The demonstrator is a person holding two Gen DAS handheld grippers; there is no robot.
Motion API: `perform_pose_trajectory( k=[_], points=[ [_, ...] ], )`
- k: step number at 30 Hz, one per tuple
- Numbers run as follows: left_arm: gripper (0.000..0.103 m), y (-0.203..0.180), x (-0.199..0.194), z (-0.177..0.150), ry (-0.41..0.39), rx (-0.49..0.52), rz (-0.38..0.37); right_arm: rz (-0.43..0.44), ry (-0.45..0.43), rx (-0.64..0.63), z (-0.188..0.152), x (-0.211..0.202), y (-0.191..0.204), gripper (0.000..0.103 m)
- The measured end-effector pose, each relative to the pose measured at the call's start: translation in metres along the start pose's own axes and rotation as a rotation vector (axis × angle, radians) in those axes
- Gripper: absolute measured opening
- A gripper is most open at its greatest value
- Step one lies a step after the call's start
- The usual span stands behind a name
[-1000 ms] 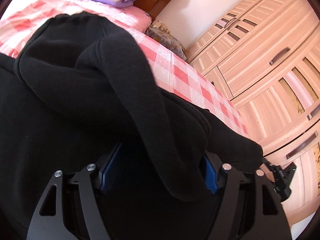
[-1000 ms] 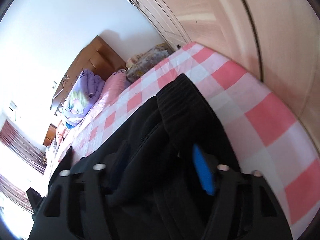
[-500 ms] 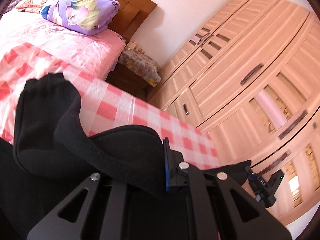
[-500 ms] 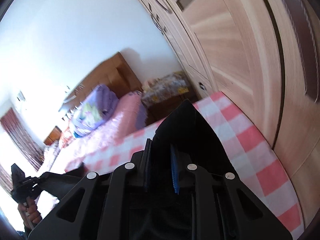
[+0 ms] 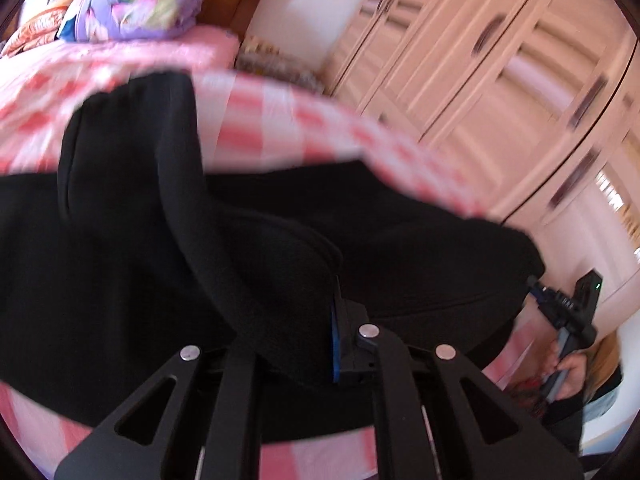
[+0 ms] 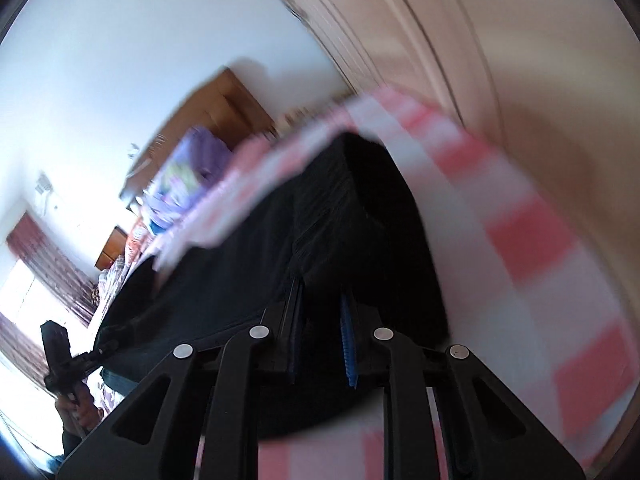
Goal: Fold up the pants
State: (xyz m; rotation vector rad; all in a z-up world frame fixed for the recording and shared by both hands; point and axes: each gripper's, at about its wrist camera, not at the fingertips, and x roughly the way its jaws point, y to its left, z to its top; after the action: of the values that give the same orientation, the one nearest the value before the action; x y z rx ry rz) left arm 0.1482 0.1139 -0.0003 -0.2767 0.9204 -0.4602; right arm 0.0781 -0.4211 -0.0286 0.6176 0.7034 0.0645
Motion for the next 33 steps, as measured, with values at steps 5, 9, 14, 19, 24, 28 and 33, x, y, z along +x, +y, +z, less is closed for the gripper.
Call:
perform_pose_trajectory(
  k=[5,9,14,19,24,28,33],
  points=[
    [0.009,0.005,0.014,-0.020,0.015,-0.030,0.036,0.020,-0.030,0.046,-0.011,-0.007,-0.007,0.017],
    [0.009,-0.004,-0.007,-0.011,-0.048,-0.011,0.047,0.054,-0.072,0.017,-0.010,-0.028,0.010,0.017],
    [0.010,0.004,0.000,-0.019,-0.013,-0.027,0.049,-0.001,-0.032,0.066,-0.032,-0.022,-0.008,0.016],
    [0.010,0.011,0.001,-0.029,0.004,-0.053,0.049,0.032,-0.030,0.101,-0.031,-0.027,-0.011,0.016],
    [0.010,0.002,-0.021,-0.036,-0.035,-0.032,0.046,0.030,-0.022,0.110,-0.029,-0.026,-0.013,0.016],
    [0.012,0.016,0.002,-0.047,0.025,-0.044,0.066,0.056,-0.013,0.157,-0.032,-0.026,-0.019,0.016],
    [0.020,0.022,-0.001,-0.048,0.013,-0.059,0.055,0.038,-0.008,0.144,-0.031,-0.030,-0.015,0.016]
  ],
)
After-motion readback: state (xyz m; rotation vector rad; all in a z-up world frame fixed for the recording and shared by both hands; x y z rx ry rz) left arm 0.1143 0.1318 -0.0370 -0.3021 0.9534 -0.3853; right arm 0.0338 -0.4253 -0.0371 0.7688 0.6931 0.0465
